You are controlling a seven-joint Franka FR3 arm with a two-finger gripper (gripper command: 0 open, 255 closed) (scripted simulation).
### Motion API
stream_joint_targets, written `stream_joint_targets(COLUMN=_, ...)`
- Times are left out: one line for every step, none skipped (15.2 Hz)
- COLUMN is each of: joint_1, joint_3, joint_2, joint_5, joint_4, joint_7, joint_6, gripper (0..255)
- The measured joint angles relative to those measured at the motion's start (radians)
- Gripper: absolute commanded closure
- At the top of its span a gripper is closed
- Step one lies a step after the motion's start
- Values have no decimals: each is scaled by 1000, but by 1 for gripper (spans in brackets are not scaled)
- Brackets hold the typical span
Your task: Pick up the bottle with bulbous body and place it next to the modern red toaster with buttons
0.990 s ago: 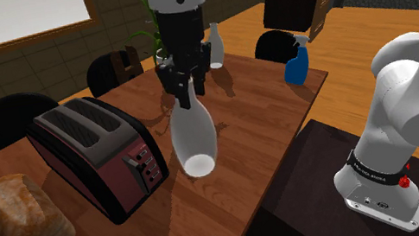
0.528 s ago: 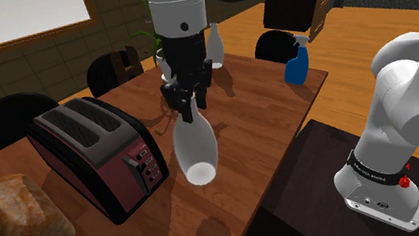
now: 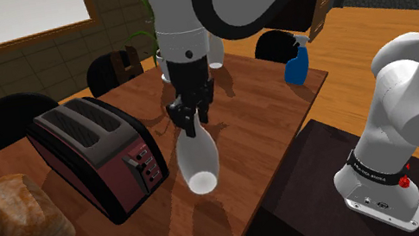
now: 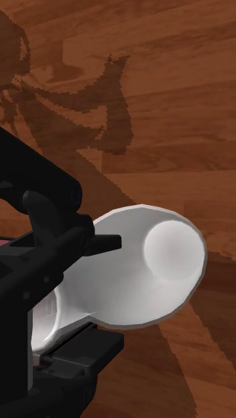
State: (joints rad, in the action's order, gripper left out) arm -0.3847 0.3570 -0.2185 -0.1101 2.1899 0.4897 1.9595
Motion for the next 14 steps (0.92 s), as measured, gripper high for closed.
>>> stream_joint_targets(joint_1=-1, joint_3=2, joint_2=4, joint_5=0, joint_4=8, joint_7=2, joint_6=12, gripper=255)
stream_joint_targets(joint_1=-1, joint_3=3, joint_2=8, joint_5=1, joint_4=19, joint_7=2, joint_6=26, gripper=255)
stream_joint_targets(joint_1=-1, joint_3=3, joint_2=8, joint_5=0, joint_4=32, joint_7=1, joint_6=40, gripper=255)
stream_joint_targets(joint_1=-1, joint_3=5, joint_2=17, joint_5=2, joint_4=37, joint_7=3, joint_6=54, gripper=255)
stream_joint_targets(joint_1=0, joint_3=6, joint_2=22, joint_5=4, joint_4=45, joint_7=3, joint_6=66, gripper=255)
stream_joint_targets(joint_1=-1, joint_3=6, joint_2=25, joint_5=4, joint_4=53, joint_7=3, joint_6=77, gripper=255)
stream_joint_targets(joint_1=-1, joint_3=7, joint_2=28, joint_5=5, joint_4=56, joint_7=4, joint_6=83, gripper=255)
stream_joint_targets(joint_1=-1, joint_3=8, joint_2=30, joint_5=5, joint_4=57, joint_7=4, joint_6=86, gripper=255)
stream_joint_targets(joint_1=-1, joint_3=8, joint_2=31, joint_5=6, joint_4=58, joint_7=5, joint_6=88, gripper=255)
stream_joint_targets(joint_1=-1, joint_3=8, joint_2=31, joint_5=6, joint_4=58, joint_7=5, joint_6=89, gripper=255)
stream_joint_targets(joint_1=-1, joint_3=8, joint_2=32, joint_5=6, joint_4=58, joint_7=5, joint_6=89, gripper=255)
stream_joint_targets(joint_1=-1, joint_3=8, joint_2=32, joint_5=6, joint_4=58, joint_7=5, joint_6=89, gripper=255)
stream_joint_targets(joint_1=-1, joint_3=8, joint_2=32, joint_5=6, joint_4=58, joint_7=5, joint_6=90, gripper=0)
stream_joint_targets(joint_1=-1, joint_3=8, joint_2=32, joint_5=6, joint_4=58, joint_7=5, joint_6=90, gripper=0)
